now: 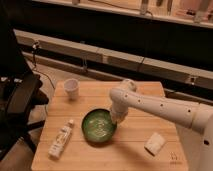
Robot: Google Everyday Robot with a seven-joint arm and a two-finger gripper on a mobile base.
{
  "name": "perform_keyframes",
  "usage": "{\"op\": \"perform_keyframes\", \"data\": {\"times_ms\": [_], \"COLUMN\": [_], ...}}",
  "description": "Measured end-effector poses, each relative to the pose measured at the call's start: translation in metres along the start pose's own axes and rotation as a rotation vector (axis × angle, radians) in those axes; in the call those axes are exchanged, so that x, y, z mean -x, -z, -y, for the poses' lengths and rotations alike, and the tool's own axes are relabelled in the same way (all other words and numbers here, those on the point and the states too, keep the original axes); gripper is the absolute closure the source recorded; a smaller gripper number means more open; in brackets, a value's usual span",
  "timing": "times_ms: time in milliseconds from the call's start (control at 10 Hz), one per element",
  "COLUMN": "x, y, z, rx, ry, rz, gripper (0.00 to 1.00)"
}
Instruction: Drag the ceramic bowl in a circle
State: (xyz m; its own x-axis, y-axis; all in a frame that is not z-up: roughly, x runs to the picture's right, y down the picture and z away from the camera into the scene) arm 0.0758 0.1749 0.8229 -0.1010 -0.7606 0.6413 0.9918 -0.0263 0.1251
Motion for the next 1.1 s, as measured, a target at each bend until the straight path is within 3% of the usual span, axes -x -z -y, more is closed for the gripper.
{"op": "perform_keyframes", "data": {"times_ms": [200, 700, 1100], "x": [-0.026, -0.028, -0.064], "y": [0.002, 0.006, 0.011], "z": [0.001, 0.001, -0.006], "rx": [-0.001, -0.011, -0.024], "ry": [0.020, 0.023, 0.017], "rz": [-0.002, -0.007, -0.010], "gripper": [0.86, 0.86, 0.86]}}
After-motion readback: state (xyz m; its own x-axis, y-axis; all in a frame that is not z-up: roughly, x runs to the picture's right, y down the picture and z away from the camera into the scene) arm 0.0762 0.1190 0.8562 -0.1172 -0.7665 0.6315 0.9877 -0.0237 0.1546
